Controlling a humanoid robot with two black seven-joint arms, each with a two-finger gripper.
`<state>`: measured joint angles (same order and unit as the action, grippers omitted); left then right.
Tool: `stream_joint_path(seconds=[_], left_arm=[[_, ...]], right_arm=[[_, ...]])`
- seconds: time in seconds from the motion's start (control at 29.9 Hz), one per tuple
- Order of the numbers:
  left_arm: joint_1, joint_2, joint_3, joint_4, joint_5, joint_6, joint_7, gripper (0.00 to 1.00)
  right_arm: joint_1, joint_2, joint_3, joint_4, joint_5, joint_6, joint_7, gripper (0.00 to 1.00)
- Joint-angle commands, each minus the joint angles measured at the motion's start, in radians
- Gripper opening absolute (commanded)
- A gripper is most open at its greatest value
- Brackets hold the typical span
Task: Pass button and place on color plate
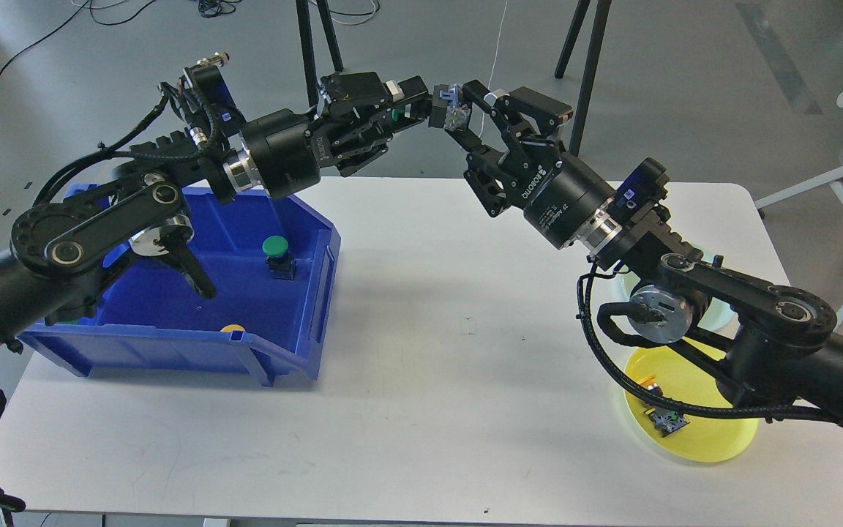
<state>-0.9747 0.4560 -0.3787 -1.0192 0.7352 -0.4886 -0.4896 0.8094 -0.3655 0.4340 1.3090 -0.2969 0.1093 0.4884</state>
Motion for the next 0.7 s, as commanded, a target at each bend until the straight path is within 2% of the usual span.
stream_joint_path(seconds=[0.0,0.13,0.3,0.47,0.57,0.67], left_arm=[[0.004,0.001,-0.005,0.001,0.0,0.0,0.001,0.6],[0.004,0.003,-0.005,0.002,-0.002,0.0,0.001,0.81],[0.004,-0.004,-0.012,0.036,-0.008,0.0,0.001,0.84],[0.005,-0.004,-0.022,0.037,-0.02,0.0,0.001,0.84],[0.007,-0.005,-0.022,0.039,-0.02,0.0,0.001,0.84],[0.007,-0.005,-0.022,0.039,-0.028,0.0,0.001,0.84]], right_arm=[[-0.001,-0.004,-0.003,0.006,0.001,0.001,0.0,0.04],[-0.003,-0.013,-0.006,0.009,0.001,0.001,0.0,0.01],[-0.013,-0.039,0.003,0.012,0.004,-0.003,0.0,0.01],[-0.073,-0.124,0.032,0.041,0.005,-0.01,0.0,0.01],[-0.192,-0.188,0.141,0.049,0.008,-0.011,0.0,0.01],[-0.364,-0.202,0.294,0.012,0.099,-0.013,0.0,0.01]])
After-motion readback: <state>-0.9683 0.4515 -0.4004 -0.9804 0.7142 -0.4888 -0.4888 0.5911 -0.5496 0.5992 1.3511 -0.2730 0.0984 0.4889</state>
